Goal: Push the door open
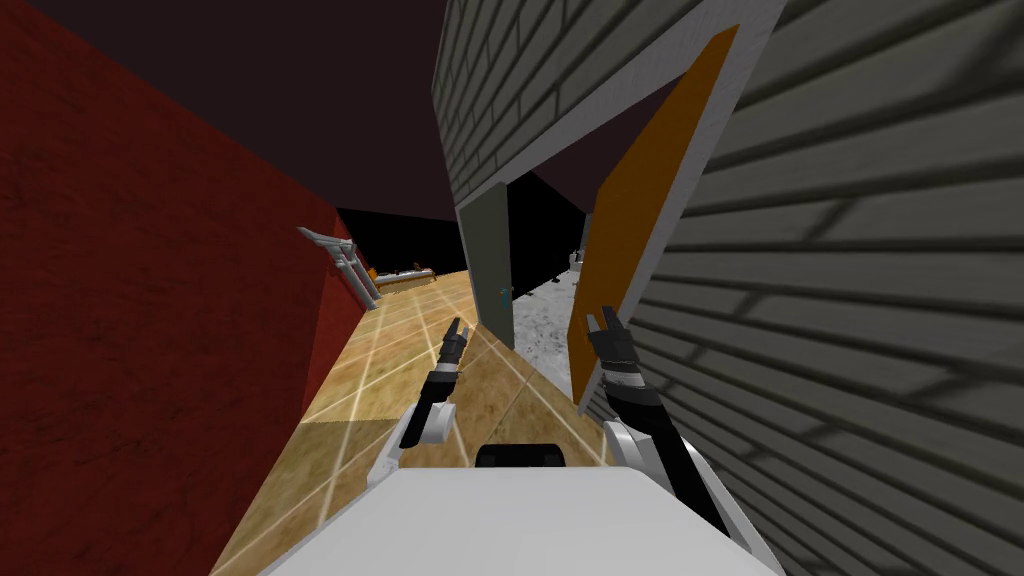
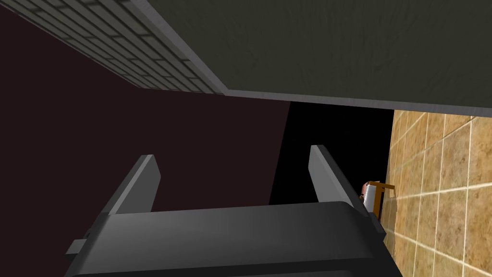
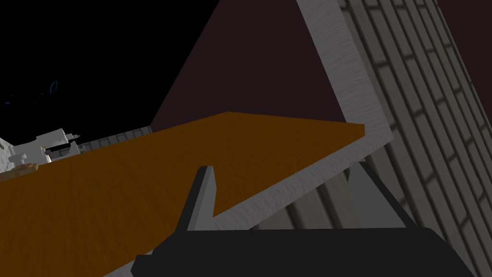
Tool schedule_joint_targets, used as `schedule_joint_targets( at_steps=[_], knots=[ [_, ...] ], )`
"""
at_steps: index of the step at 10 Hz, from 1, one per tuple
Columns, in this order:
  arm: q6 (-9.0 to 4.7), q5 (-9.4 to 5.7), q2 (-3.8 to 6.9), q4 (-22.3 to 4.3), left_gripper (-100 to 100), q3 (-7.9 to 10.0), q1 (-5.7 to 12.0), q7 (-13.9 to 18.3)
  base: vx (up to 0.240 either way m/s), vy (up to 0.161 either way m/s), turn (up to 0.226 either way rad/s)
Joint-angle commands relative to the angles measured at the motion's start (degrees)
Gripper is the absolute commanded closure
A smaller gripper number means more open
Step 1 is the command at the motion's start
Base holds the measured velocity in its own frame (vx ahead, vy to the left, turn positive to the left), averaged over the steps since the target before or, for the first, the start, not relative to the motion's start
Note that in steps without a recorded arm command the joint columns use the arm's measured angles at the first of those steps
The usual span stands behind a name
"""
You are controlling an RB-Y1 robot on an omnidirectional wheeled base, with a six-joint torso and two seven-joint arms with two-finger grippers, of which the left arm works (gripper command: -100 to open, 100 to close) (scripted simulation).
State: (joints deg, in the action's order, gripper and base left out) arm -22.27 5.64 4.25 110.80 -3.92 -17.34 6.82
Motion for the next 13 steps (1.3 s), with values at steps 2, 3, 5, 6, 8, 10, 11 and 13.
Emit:
schedule_joint_targets(
  at_steps=[2, 3, 5, 6, 8, 10, 11, 13],
  knots=[
    [-0.06, 0.12, 0.44, -2.68, -100, -0.79, 1.64, 0.47, 0.095, 0.066, -0.028],
    [-0.10, 0.19, 0.53, -3.83, -100, -1.13, 2.36, 0.62, 0.102, 0.068, -0.029],
    [-0.17, 0.32, 0.71, -6.15, -100, -1.81, 3.79, 0.94, 0.095, 0.082, -0.035],
    [-0.24, 0.45, 0.88, -8.46, -100, -2.49, 5.23, 1.25, 0.135, 0.092, -0.056],
    [-0.32, 0.59, 1.00, -10.88, -100, -3.20, 6.73, 1.57, 0.121, 0.103, -0.039],
    [-0.39, 0.73, 1.08, -13.33, -100, -3.93, 8.26, 1.91, 0.085, 0.087, -0.033],
    [-0.43, 0.80, 1.13, -14.56, -100, -4.29, 9.03, 2.07, 0.081, 0.073, -0.033],
    [-0.51, 0.95, 1.18, -17.05, -100, -5.02, 10.57, 2.41, 0.083, 0.089, -0.033]
  ],
)
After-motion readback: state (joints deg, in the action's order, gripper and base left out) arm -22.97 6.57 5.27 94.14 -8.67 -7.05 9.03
